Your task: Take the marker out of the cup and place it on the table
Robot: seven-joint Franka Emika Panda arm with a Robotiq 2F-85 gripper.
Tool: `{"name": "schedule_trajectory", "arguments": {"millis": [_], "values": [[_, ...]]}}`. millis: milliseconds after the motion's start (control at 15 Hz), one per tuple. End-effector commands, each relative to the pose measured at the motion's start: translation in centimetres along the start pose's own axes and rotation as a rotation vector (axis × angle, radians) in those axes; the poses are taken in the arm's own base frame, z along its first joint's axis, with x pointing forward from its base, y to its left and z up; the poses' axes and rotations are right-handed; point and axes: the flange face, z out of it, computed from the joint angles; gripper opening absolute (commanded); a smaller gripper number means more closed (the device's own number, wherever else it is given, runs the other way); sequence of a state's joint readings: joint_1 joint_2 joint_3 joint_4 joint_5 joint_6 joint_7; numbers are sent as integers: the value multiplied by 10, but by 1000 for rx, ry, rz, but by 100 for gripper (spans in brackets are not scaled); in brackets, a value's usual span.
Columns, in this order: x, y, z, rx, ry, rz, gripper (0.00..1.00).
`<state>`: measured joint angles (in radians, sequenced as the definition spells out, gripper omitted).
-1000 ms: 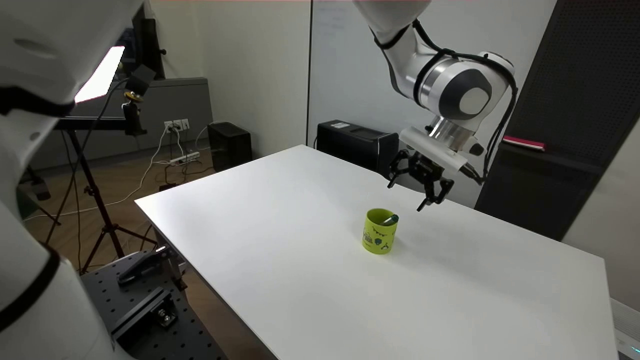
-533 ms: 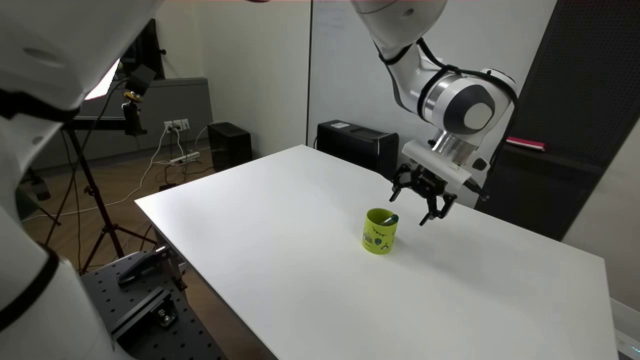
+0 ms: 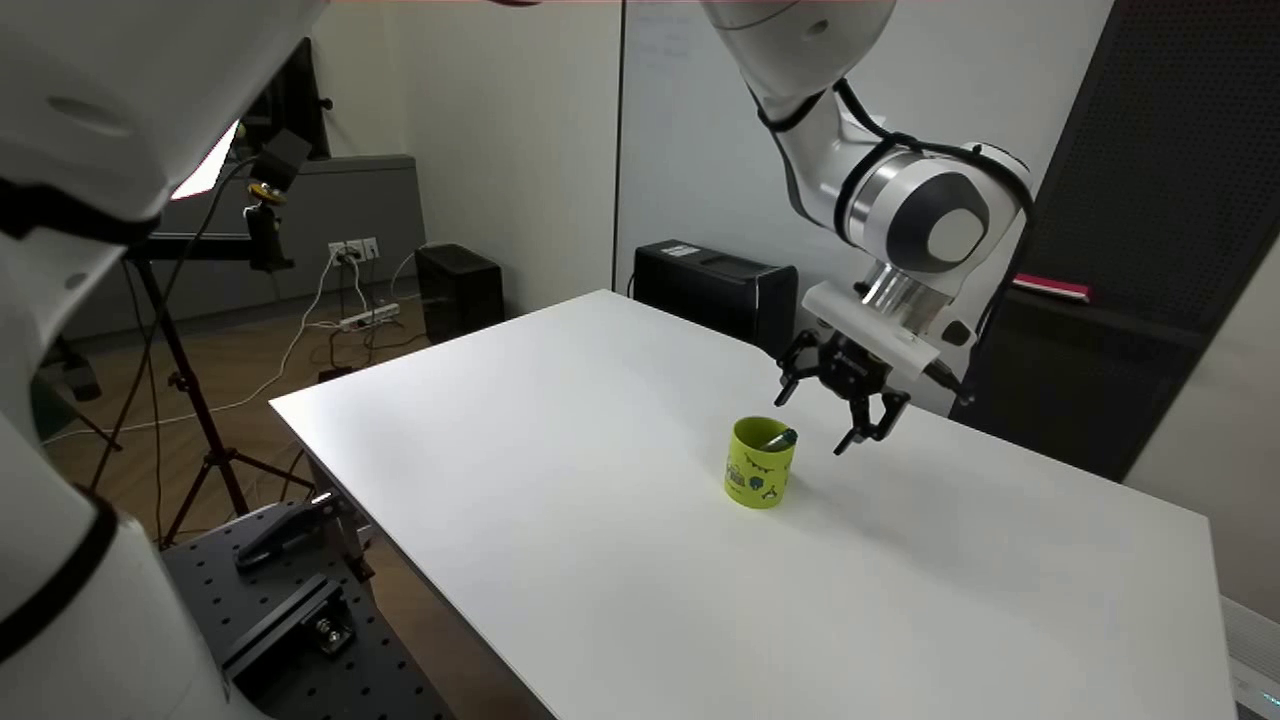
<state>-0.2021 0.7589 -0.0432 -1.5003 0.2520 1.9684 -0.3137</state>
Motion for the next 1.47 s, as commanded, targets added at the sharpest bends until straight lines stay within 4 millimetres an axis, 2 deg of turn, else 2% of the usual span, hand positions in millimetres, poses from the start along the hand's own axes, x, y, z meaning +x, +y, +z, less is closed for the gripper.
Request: {"name": "schedule_trajectory", "arguments": {"millis": [0,867,1400], "values": [[0,0,0,0,-2,0,100],[1,0,1,-6,4,3,100],[12,-1,17,-31,0,-1,100]]}}
